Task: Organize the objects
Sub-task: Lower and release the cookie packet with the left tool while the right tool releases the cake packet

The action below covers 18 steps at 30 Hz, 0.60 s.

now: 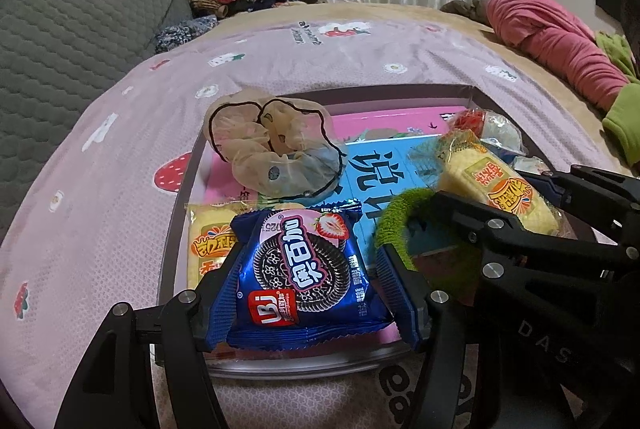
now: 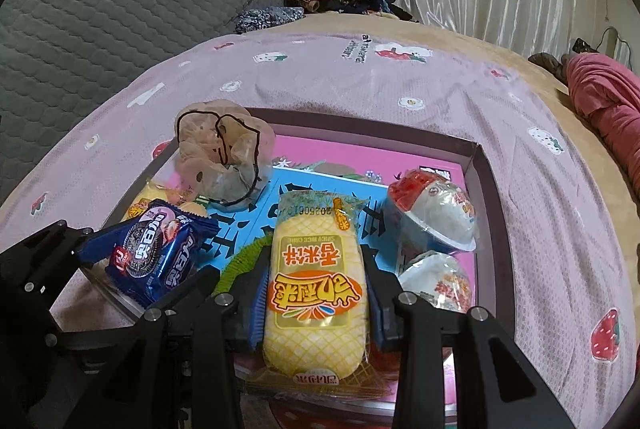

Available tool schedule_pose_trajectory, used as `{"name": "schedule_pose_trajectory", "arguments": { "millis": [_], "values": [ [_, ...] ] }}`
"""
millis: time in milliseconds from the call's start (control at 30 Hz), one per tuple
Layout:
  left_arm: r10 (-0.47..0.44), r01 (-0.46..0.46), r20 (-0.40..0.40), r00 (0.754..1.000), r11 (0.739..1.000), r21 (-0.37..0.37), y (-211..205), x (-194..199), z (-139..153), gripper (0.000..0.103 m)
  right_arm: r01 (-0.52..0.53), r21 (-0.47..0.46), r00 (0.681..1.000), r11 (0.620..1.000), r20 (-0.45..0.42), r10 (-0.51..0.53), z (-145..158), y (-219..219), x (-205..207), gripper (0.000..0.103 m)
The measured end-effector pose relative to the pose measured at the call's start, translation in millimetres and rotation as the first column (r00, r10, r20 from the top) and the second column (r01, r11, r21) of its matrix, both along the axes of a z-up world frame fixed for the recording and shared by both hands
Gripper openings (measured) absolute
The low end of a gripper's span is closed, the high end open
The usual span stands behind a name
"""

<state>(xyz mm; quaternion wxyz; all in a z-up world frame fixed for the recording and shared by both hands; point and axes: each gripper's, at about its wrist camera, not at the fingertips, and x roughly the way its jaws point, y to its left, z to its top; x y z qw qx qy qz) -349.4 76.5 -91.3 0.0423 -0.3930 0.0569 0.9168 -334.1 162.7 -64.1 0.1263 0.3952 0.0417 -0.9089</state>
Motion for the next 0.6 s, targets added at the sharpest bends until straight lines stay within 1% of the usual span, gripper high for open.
{"name": "schedule_pose_trajectory", "arguments": {
  "millis": [133, 200, 367, 600],
  "values": [
    [0.008, -0.008, 0.0, 1.0, 1.0, -0.012, -1, -1, -1, 0.072, 0.004, 0.005, 1.0, 1.0, 0.005, -0.004, -1, -2, -1, 0.042],
    [0.009, -0.009, 0.001, 1.0, 1.0, -0.007, -1, -2, 0, 0.072, 0.008, 0.006, 1.0, 1.0, 0.002, -0.008, 0, -2, 0, 0.045],
    [0.018, -0.018, -0.003, 1.0, 1.0, -0.005, -4, -2, 2, 0.074, 0.011, 0.003, 1.0, 1.0, -0.005, -0.011, 2, -1, 1, 0.048],
    [0.024, -0.024, -0.011, 1.0, 1.0, 0.002, -6, 1, 7, 0.075, 0.021, -0.016, 0.999, 1.0, -0.04, -0.021, 14, 3, 6, 0.055]
  ]
}}
